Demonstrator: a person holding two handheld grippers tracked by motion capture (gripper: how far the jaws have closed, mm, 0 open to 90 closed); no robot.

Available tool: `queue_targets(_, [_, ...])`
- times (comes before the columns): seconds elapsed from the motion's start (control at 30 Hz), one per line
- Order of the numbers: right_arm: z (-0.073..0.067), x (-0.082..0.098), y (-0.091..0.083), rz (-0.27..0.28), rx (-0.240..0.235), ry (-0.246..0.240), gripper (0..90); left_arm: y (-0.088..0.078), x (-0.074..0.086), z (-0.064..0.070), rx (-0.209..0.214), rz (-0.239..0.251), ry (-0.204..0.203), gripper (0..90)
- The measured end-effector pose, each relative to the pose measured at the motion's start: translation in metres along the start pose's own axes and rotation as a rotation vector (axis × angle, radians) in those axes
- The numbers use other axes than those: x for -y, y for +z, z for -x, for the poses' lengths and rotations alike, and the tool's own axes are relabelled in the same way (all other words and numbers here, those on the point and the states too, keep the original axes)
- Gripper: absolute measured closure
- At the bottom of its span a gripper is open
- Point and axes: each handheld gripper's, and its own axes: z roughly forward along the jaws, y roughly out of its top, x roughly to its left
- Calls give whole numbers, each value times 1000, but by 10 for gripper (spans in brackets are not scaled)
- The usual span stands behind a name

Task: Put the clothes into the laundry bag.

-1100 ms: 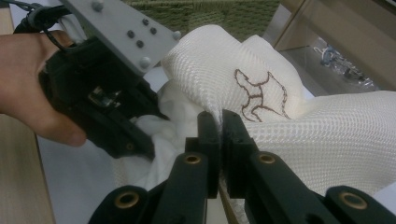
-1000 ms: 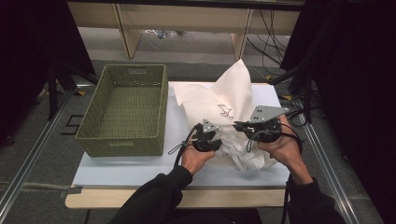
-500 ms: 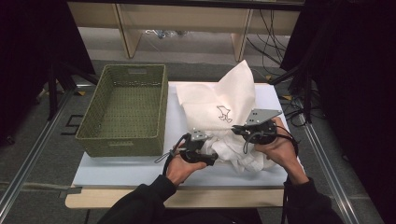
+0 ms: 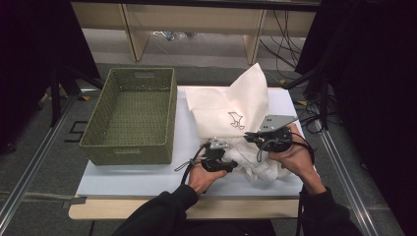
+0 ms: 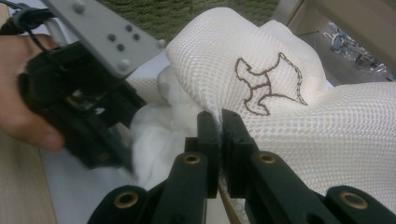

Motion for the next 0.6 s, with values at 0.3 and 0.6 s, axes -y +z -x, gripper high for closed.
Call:
queue_targets(0.3, [-4,1,-9,11,-12,30,885,2,-37,-3,-97,121,-14,786])
queue_targets(0.6, [-7,14,7,-50,-23,23,884,0,-19,-9,-29,49,2,644])
